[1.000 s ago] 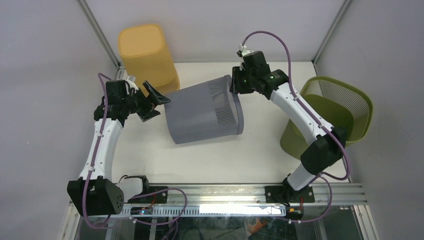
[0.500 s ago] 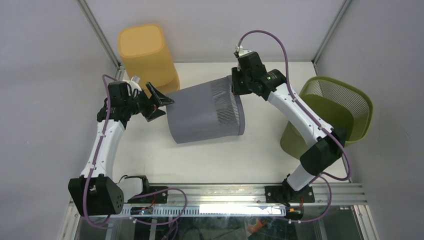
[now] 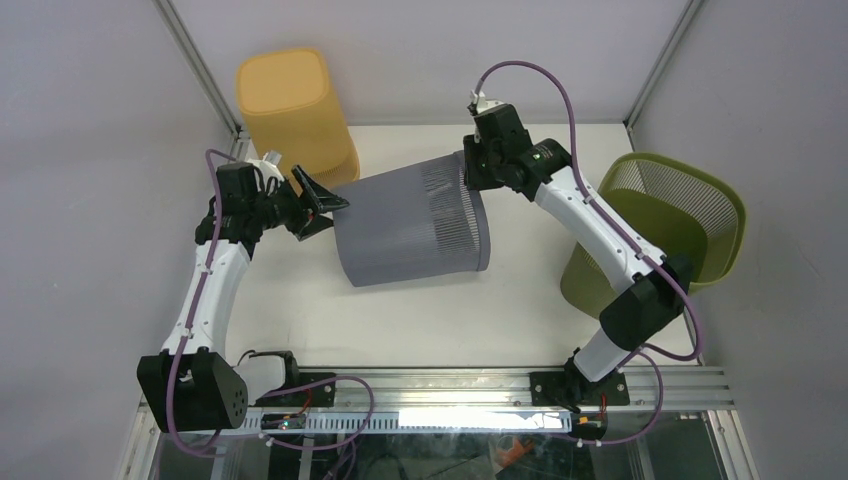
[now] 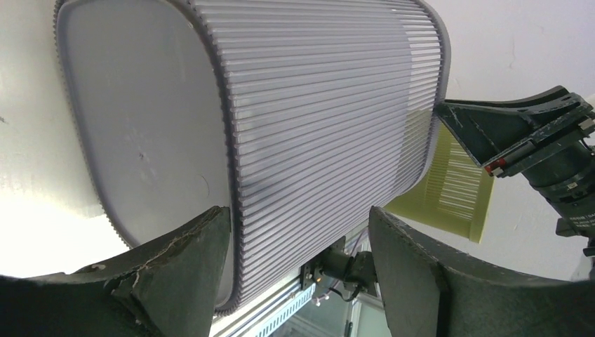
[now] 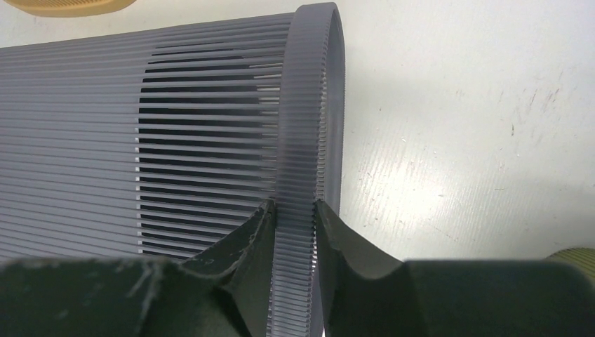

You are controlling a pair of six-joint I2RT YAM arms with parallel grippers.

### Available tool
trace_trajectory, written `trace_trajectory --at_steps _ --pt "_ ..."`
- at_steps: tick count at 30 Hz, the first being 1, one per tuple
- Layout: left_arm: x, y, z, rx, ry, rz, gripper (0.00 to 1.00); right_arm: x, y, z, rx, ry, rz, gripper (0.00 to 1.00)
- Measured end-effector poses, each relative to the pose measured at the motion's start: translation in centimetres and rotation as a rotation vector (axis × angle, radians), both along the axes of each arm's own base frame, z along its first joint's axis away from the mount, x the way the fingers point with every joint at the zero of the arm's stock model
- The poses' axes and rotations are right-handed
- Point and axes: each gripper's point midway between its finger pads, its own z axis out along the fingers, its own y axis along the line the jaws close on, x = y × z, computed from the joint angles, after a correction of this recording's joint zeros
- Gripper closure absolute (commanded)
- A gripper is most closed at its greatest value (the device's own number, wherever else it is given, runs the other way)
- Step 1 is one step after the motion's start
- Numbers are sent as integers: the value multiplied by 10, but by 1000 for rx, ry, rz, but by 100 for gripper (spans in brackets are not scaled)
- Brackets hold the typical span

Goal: Turn the large container upside down

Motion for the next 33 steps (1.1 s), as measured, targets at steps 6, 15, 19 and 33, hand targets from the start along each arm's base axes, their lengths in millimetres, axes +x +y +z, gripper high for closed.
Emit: trace_trajectory --at_steps 6,15,19,33 --pt "3 -3 7 -29 -18 -2 36 3 0 -2 1 2 -3 72" --pt "14 -4 35 -76 -61 26 36 7 -3 -3 10 4 -17 73" --pt "29 -3 74 -116 -164 48 36 12 -3 -6 32 15 -26 72" --pt "31 -85 153 -293 -389 -183 35 -25 61 -105 230 346 67 74"
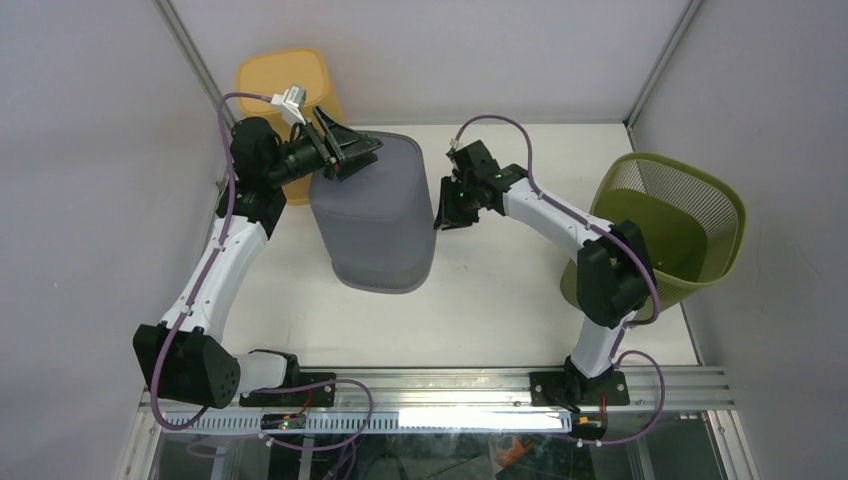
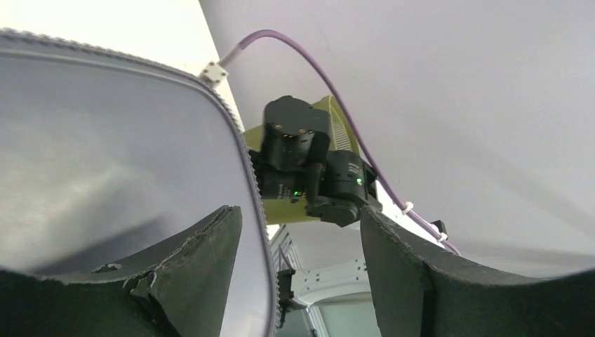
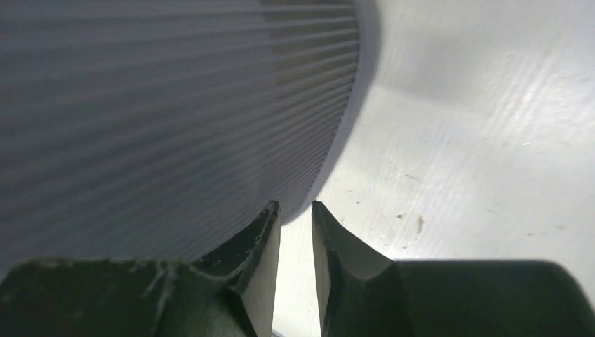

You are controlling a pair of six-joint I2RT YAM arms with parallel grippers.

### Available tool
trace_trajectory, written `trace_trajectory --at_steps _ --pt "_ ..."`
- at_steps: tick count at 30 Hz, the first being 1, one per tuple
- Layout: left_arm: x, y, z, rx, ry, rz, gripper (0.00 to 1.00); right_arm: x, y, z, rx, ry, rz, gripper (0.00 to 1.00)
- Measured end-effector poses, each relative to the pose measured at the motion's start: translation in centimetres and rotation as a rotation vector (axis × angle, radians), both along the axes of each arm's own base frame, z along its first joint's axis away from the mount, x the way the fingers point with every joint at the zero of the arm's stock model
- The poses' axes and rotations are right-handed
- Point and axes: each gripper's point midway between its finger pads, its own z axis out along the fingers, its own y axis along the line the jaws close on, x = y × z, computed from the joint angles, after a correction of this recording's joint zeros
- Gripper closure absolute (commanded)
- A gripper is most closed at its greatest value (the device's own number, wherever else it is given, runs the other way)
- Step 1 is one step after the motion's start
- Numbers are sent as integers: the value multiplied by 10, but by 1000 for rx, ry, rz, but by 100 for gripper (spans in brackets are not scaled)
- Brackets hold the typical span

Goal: Turn the large container upside down

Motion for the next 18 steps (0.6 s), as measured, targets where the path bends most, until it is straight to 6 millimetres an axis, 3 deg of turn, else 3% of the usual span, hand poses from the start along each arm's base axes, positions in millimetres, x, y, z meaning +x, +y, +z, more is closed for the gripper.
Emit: trace_trajectory --at_steps 4,10,15,18 --pt "7 -4 -12 -4 43 -9 35 -12 13 -28 37 104 -9 74" --pt "7 -4 -5 -6 22 -10 29 -5 25 -22 109 97 -32 74" --pt "5 -2 39 8 -109 -7 12 -7 38 -21 180 115 -43 74" --pt "-3 1 72 24 -233 10 4 -9 63 -15 237 113 -27 73"
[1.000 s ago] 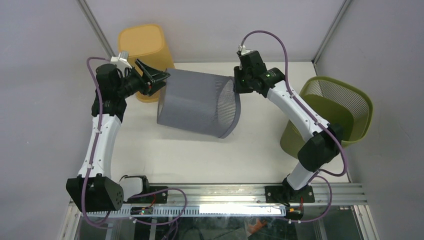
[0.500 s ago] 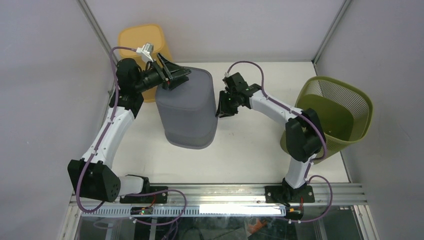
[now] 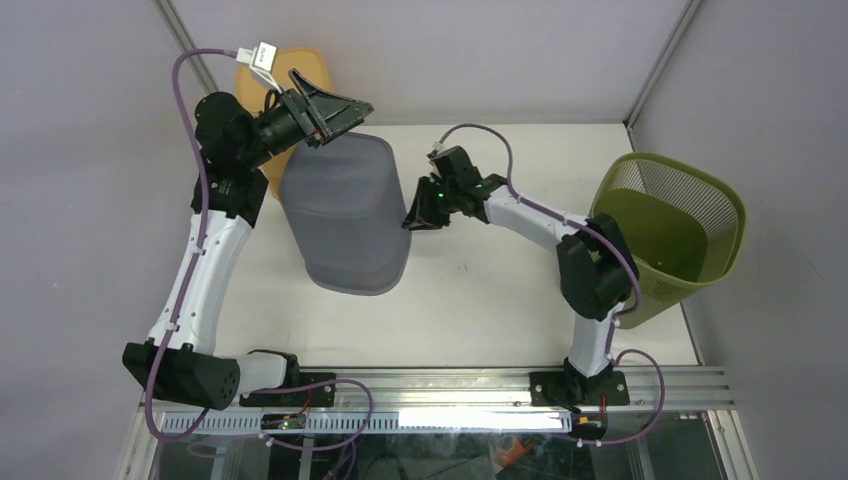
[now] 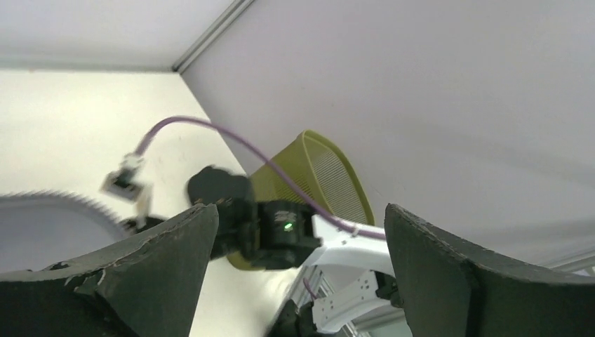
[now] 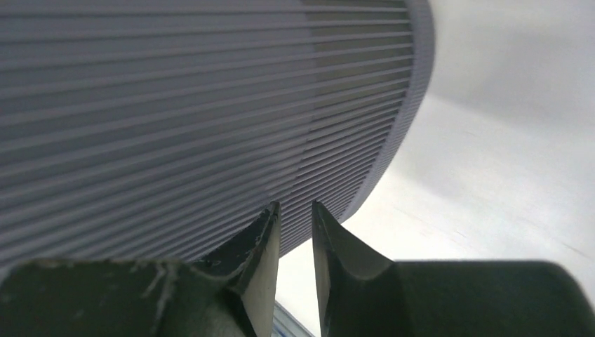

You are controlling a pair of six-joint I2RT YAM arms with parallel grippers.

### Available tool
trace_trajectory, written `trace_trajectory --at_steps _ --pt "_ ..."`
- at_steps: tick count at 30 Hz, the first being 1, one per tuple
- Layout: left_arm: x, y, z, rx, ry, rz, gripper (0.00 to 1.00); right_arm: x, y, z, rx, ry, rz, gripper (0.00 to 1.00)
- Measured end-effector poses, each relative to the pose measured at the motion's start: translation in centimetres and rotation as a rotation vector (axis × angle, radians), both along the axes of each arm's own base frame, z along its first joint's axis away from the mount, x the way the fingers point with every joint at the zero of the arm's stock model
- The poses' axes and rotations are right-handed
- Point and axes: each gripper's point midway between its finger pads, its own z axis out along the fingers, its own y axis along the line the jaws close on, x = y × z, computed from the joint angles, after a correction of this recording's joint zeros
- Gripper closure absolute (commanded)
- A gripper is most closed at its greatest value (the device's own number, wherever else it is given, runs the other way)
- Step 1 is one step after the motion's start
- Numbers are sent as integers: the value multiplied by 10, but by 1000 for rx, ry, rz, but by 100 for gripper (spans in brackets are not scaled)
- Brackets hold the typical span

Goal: Turn the large container upside down

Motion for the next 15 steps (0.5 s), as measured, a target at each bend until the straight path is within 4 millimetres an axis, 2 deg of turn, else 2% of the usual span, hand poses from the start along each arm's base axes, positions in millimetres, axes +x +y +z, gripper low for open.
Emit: trace_trajectory --at_steps 2,4,6,8,11,13,15 --pt "-9 3 18 11 -75 14 1 -1 29 3 42 0 38 70" --pt "-17 5 29 17 -122 18 1 -3 70 7 102 -7 112 70" --pt "-22 6 35 22 -153 20 1 -7 108 12 153 -17 190 70" --pt "-24 6 36 28 -160 22 1 -14 132 18 175 -40 245 67" --pt "-22 6 28 44 -145 24 1 -24 130 24 148 -67 270 59" --pt "-20 6 21 57 -131 25 1 -18 105 32 85 -111 236 52" --pt "-16 6 14 73 -119 25 1 -1 62 53 -1 -187 165 44"
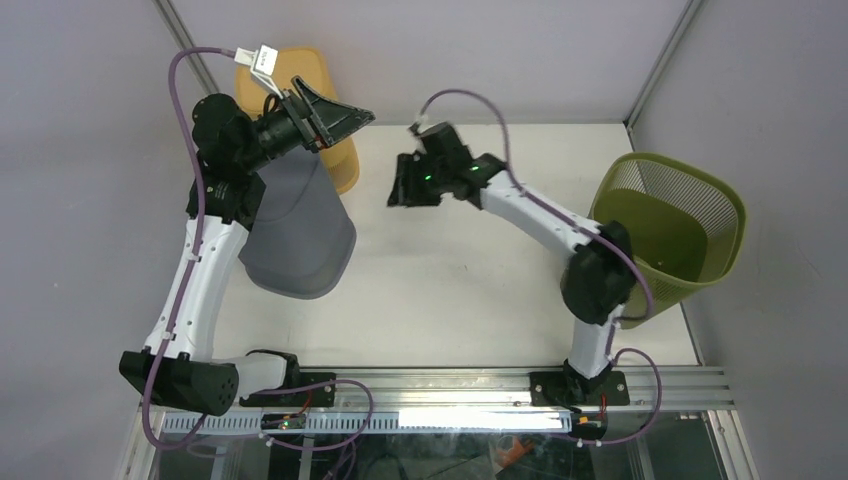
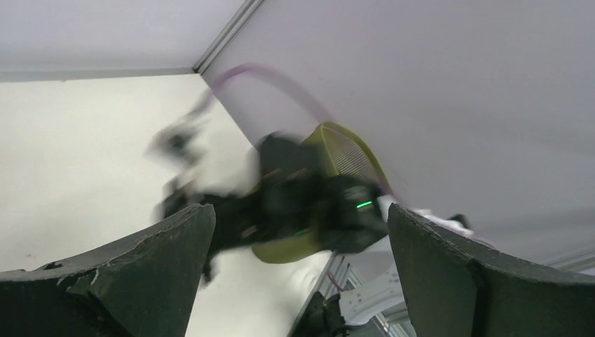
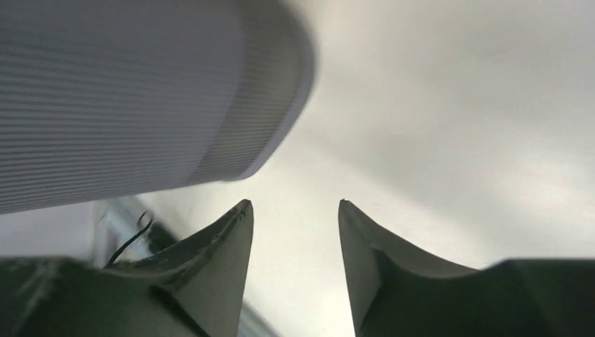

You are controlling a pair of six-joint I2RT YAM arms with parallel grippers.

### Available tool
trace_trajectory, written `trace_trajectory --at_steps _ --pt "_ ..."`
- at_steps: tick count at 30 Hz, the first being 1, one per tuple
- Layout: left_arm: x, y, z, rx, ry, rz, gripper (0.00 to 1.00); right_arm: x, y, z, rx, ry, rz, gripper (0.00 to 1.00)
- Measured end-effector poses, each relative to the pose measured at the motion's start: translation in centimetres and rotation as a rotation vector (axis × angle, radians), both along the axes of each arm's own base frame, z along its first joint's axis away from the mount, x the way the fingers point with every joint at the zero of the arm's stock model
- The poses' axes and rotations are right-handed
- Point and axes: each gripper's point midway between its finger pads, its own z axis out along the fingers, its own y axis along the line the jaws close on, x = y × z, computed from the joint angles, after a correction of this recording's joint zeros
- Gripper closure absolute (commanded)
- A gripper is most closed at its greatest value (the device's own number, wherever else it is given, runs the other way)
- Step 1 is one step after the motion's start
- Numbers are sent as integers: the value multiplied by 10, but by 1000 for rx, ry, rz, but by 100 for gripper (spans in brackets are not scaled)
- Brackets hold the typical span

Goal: Turn the large container upside down

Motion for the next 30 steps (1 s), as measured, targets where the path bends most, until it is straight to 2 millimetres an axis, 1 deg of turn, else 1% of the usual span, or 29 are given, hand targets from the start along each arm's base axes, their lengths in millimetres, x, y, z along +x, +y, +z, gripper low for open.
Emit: trace_trajectory --at_steps 2,3,4,5,7,8,9,10,11,12,13,14,15,18,20,23,25,26,30 --pt "6 -4 -9 19 16 2 1 19 -48 37 -65 -122 -101 42" --pt "9 -8 -16 31 27 2 1 28 -73 59 -90 -190 -161 41" --pt "11 -15 -23 46 42 -6 1 33 -107 89 -126 -274 -241 38" --pt "14 -21 -30 61 51 -10 1 33 -131 112 -148 -333 -298 36" --pt "18 -41 -51 108 88 -32 1 24 -182 162 -196 -455 -430 30" --pt "20 -53 -63 136 108 -45 1 16 -205 183 -215 -504 -491 25" --pt "21 -65 -76 169 129 -55 1 6 -226 202 -232 -543 -548 24" --pt "22 -76 -86 197 144 -67 1 -5 -249 219 -251 -577 -609 23" --pt "23 -88 -100 237 161 -70 1 -14 -267 229 -272 -596 -660 20" --pt "24 -100 -115 280 176 -77 1 -21 -282 235 -293 -607 -699 19" --pt "23 -111 -129 322 189 -85 1 -30 -298 238 -319 -612 -743 18" --pt "23 -119 -142 356 203 -88 1 -37 -310 239 -342 -608 -772 18" --pt "21 -128 -159 404 218 -90 1 -43 -322 236 -375 -598 -802 17" --pt "17 -144 -209 545 270 -86 1 -55 -347 214 -484 -534 -858 16" --pt "13 -149 -232 618 295 -79 1 -61 -358 193 -560 -479 -874 17" --pt "14 -145 -253 690 315 -49 1 -65 -368 160 -659 -394 -870 21" --pt "18 -140 -259 716 320 -18 1 -67 -376 142 -697 -343 -877 25" --pt "21 -138 -261 725 319 -3 1 -67 -380 135 -707 -321 -881 28" --pt "24 -131 -266 754 321 30 1 -68 -394 116 -709 -256 -908 45"
